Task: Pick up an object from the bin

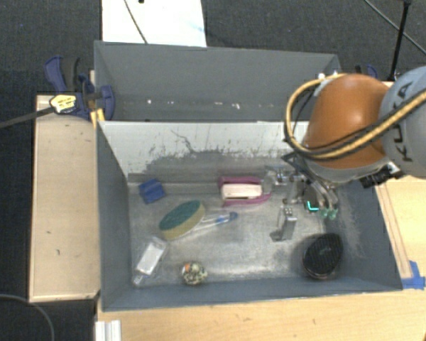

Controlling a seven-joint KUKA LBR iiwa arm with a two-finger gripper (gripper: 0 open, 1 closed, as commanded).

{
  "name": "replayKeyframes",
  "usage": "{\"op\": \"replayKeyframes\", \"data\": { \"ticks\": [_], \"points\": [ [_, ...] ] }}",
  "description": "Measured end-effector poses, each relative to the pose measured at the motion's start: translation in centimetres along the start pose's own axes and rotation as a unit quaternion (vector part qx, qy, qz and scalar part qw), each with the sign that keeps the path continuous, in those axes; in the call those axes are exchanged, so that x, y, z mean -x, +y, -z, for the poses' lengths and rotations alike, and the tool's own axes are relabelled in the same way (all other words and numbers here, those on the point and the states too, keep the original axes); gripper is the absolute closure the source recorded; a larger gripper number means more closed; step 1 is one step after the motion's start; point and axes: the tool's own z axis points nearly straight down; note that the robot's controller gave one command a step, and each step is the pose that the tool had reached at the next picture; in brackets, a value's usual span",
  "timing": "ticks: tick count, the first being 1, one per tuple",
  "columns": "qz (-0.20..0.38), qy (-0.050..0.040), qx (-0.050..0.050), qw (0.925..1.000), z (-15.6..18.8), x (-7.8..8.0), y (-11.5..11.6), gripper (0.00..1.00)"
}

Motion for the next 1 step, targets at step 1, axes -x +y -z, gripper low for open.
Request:
{"op": "replayKeyframes", "data": {
  "ticks": [1],
  "points": [
    [0.146,-0.0009,-0.001,0.9893,-5.86,-1.74,-7.46,0.00]
  ]
}}
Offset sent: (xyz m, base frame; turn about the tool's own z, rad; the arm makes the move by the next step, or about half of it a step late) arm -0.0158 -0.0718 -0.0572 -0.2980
